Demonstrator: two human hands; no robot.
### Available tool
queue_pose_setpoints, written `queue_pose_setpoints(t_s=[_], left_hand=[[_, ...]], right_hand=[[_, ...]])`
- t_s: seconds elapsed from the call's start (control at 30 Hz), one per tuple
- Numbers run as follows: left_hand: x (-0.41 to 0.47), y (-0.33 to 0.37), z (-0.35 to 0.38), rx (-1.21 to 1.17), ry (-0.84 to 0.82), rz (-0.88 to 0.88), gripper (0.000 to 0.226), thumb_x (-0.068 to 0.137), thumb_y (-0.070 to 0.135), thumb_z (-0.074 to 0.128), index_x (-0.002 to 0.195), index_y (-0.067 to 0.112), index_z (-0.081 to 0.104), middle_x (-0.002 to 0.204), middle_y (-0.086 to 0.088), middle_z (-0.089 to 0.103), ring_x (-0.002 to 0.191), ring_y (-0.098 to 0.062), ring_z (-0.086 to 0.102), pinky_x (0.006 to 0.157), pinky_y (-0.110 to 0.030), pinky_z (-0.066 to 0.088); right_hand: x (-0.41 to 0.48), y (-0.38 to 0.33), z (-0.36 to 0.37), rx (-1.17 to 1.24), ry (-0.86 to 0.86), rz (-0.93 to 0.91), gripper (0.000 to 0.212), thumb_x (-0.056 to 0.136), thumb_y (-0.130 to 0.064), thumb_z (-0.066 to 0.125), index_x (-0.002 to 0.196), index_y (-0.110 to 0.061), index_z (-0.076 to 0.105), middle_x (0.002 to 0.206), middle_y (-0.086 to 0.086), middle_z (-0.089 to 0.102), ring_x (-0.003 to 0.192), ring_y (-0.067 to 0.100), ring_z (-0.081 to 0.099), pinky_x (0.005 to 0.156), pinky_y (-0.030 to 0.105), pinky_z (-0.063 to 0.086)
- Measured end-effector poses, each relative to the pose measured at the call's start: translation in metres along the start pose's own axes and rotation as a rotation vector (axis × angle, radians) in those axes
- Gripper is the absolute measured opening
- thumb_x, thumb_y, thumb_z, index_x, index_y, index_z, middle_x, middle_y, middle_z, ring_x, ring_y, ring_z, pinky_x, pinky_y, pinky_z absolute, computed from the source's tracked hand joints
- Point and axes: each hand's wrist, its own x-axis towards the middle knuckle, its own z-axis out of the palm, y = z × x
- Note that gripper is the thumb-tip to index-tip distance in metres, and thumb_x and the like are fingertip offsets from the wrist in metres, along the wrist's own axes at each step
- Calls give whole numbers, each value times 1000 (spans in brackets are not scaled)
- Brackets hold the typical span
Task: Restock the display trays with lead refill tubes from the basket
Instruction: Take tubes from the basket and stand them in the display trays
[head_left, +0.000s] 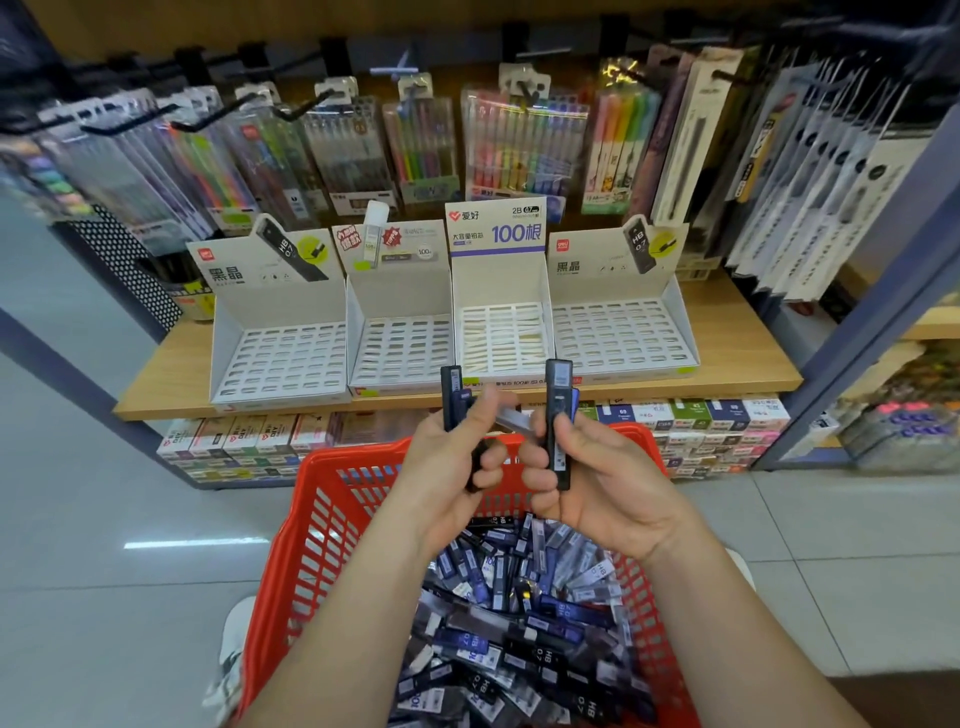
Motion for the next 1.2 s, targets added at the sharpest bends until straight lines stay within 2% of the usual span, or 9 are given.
queue_pose_setpoints(t_s=[0.17,0.3,0.47,0.57,0.73,0.83,0.97,1.1,1.2], left_hand=[[4,11,-1,49,108,143,33,76,38,69,83,6,66,63,-4,45,50,-9,34,42,-18,26],[1,19,0,289,99,68,40,79,46,65,77,7,61,56,0,47,48,-9,41,45,-20,33],[-2,5,20,321,139,59,46,80,50,66,59,11,55,47,-1,51,45,-14,47,52,-23,38],[-2,1,25,421,190,115,41,86,47,61,75,8,53,48,4,54,45,-10,51,48,-19,42],[1,-11,32,634,249,180,31,98,45,42,115,22,55,101,9,64,94,-4,60,77,-21,47],[-1,-15,37,668,171,211,29,102,36,36,118,26,58,102,14,62,97,4,57,80,-15,43],[1,-23,35,574,85,199,29,99,43,36,111,38,62,113,9,65,108,-3,58,99,-34,45],[1,-16,34,1299,164,325,61,93,59,11,141,33,38,142,11,41,128,-10,28,110,-38,19],[4,-8,35,1441,189,382,55,97,52,15,148,34,25,150,11,26,133,-13,18,111,-41,17]], right_hand=[[-1,-4,-1,21,-19,30,31,81,-19,79,105,-10,61,70,2,47,56,11,44,50,22,43],[7,-16,13,-240,434,-100,33,73,-31,76,95,-17,56,58,-5,39,49,9,34,44,19,32],[22,5,41,-314,554,-161,22,88,-41,65,96,-20,66,53,-11,52,48,5,46,55,23,33],[27,18,42,-199,597,-124,47,73,-60,69,100,-21,69,64,-1,50,54,13,46,57,28,37],[32,33,46,49,589,-227,52,77,-49,69,117,-17,68,110,7,74,104,20,70,96,43,52],[31,30,47,144,609,-272,32,88,-38,66,113,-18,70,107,7,75,101,18,71,87,37,53],[34,32,49,265,605,-256,38,84,-39,67,116,-20,70,104,4,74,95,14,72,69,27,55],[26,23,48,294,469,-170,47,94,-45,55,124,-11,65,115,11,71,104,23,70,81,37,57],[20,11,43,221,418,-163,48,97,-45,50,130,-11,60,123,14,68,112,28,66,92,44,54]])
